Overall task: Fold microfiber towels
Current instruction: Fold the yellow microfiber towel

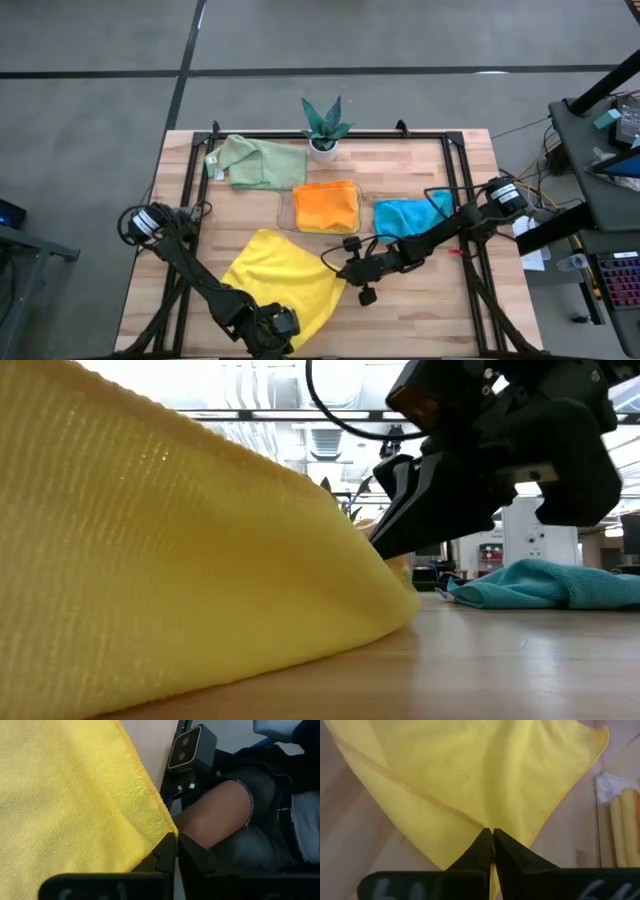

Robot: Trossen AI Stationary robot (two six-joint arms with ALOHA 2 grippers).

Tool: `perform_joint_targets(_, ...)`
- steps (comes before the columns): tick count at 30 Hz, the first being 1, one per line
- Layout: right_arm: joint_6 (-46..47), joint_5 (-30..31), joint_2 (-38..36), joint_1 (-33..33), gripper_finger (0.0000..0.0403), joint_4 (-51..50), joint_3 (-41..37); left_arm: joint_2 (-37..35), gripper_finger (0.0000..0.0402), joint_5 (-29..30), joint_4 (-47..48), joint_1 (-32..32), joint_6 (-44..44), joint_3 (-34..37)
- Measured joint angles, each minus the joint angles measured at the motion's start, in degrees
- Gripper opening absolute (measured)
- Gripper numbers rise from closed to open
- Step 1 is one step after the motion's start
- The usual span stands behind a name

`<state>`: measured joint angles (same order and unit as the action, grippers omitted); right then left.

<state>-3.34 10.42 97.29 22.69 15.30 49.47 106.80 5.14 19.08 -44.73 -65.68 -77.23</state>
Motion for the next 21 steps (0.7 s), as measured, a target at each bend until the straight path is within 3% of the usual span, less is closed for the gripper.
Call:
perform_joint_targets(12, -1.6, 0.3, -9.3, 2.4, 0.0009, -8.6, 0.0, -0.2, 0.0, -0.3, -1.4, 0.0, -1.5, -1.4)
perform_joint_targets(21, -2.7, 6.1, -16.4, 5.1, 0.0009, -17.1, 0.0, -0.2, 0.0, 1.6, -2.0, 0.0, 1.5, -5.7)
